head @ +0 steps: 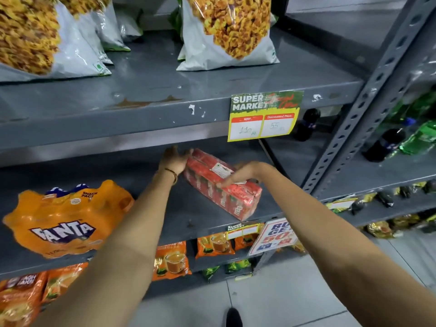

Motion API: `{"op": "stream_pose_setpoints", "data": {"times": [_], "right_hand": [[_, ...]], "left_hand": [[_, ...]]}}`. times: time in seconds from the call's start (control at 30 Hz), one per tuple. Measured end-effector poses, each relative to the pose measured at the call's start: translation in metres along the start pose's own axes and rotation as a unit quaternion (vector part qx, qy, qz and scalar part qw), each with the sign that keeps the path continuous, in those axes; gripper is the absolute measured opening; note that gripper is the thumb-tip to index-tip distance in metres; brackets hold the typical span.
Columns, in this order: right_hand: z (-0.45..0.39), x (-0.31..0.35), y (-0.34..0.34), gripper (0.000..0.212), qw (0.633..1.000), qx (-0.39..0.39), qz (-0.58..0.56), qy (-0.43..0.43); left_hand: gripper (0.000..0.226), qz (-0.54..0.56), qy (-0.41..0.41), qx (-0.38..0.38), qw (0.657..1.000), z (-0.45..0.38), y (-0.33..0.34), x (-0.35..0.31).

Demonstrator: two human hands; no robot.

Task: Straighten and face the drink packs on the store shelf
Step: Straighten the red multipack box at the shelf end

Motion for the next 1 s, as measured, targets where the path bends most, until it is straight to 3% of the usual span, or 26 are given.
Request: {"op": "stream_pose_setpoints", "data": {"times": [0.13, 0.2, 0.47, 0.73, 1.0], "right_hand": [[0.004, -0.015, -0.002, 0.075, 0.995, -0.045, 0.084, -0.038], [0.001, -0.014, -0.006, 0.078, 0.987, -0.088, 0.126, -0.055], [0.01, -0.021, -0.016, 0.054, 0.96, -0.138, 0.226, -0.093], [0.003, -0.056, 0.02, 0.081, 0.927, -0.187, 0.317, -0.075], [0.011, -0.073, 0.028, 0.081, 0.923, -0.235, 0.294, -0.082]], "left_hand": [[0.063, 0.009, -0.006, 0.113, 0.994, -0.007, 0.018, -0.01], [0.061, 0.021, -0.015, 0.098, 0.995, -0.01, 0.022, -0.004], [0.051, 0.049, -0.056, 0.077, 0.994, 0.022, 0.011, 0.026], [0.054, -0.022, -0.03, 0.008, 0.999, 0.069, 0.022, 0.016], [0.05, -0.006, -0.054, 0.004, 0.999, 0.099, 0.03, 0.006]]}}
Point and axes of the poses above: each hand's wrist, its own z-axis away from the middle knuckle, its own y-axis out of the palm, x = y × z, the point moved 1 cm from there along -z, towards the middle knuckle, and after that the axes turned 8 degrees about -x, right-handed, at the moved point
